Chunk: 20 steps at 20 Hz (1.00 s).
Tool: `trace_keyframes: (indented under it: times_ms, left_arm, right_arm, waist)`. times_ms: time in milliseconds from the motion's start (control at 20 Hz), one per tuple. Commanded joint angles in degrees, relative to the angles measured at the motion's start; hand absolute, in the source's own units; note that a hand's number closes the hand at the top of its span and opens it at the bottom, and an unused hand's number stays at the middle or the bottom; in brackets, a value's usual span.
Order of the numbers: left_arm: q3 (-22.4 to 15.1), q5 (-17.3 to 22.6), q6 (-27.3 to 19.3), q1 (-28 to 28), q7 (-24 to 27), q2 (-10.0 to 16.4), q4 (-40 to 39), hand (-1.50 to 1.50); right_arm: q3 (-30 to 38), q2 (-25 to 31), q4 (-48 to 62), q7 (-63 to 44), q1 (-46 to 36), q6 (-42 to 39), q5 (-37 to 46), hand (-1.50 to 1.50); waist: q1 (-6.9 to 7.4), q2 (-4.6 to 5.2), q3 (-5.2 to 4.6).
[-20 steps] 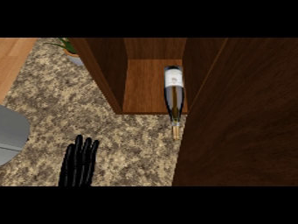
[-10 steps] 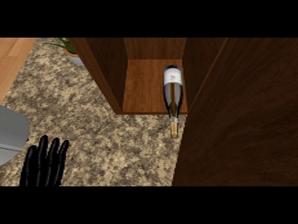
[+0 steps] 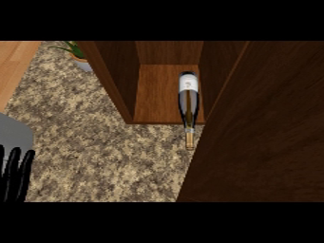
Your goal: Pick up the wine, place it into the cabinet and close the cabinet
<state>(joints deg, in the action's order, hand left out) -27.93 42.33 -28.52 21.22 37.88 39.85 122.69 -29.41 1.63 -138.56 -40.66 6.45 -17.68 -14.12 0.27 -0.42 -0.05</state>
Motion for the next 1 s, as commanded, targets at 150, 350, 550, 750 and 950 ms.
trace_keyframes:
  times_ms: [150,350,550,750,950]
  left_arm:
    - [10.7,6.4,7.5,3.6,-1.0,4.6,-1.2,-1.5]
    - [12.3,6.1,9.6,8.8,0.0,5.4,1.5,-1.5]
    - [17.4,9.6,15.1,7.4,-0.3,6.4,-3.7,-1.5]
    - [15.4,7.7,14.0,6.8,-1.6,5.5,-2.3,-1.5]
    - [20.7,12.4,16.3,4.5,-5.1,7.6,-3.1,-1.5]
  right_arm:
    - [-12.0,-1.6,-11.1,-5.9,-1.2,5.8,5.5,1.5]
    - [-21.6,-1.6,-7.5,-3.3,-2.7,12.7,11.8,1.5]
    - [-26.4,-1.6,-5.4,-2.9,-7.4,20.8,16.1,1.5]
    - [-29.7,-1.5,0.4,0.4,-12.4,27.2,20.1,1.5]
    - [-29.7,-1.4,4.4,0.7,-19.9,32.1,21.9,1.5]
  waist:
    - [-0.28,-0.1,-0.09]
    - [0.1,-0.32,-0.07]
    - [-0.01,-0.36,-0.2]
    - [-0.01,-0.17,-0.11]
    - [0.21,-0.02,-0.16]
